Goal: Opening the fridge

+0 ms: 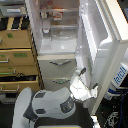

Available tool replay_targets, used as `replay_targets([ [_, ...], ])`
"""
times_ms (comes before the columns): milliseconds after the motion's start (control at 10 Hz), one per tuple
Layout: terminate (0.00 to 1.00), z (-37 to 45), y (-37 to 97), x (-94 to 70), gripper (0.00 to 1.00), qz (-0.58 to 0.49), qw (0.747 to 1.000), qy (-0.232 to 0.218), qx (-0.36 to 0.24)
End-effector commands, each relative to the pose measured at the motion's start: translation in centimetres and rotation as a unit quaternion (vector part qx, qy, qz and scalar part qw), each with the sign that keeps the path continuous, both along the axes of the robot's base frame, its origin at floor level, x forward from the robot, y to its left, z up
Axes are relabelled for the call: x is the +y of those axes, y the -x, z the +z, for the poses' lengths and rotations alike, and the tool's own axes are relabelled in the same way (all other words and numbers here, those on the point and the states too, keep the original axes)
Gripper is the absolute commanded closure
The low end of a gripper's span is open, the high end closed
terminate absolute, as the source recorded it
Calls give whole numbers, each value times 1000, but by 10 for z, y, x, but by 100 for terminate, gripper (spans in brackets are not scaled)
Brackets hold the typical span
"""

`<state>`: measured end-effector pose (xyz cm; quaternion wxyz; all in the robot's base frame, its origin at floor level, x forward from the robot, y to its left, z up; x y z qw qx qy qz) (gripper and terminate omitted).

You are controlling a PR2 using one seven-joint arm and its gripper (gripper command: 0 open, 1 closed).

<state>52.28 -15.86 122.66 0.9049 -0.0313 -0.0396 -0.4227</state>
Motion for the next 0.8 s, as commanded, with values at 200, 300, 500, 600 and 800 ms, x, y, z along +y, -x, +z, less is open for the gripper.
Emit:
replay_targets([
  [200,0,-44,-7,103,0,32,999,-14,29],
  [300,0,-63,-12,172,0,73,996,-31,37],
  [500,0,-91,-7,294,0,146,986,-70,49],
  [600,0,-96,-5,329,0,173,981,-71,53],
  [800,0,-95,0,392,0,201,977,-60,42],
])
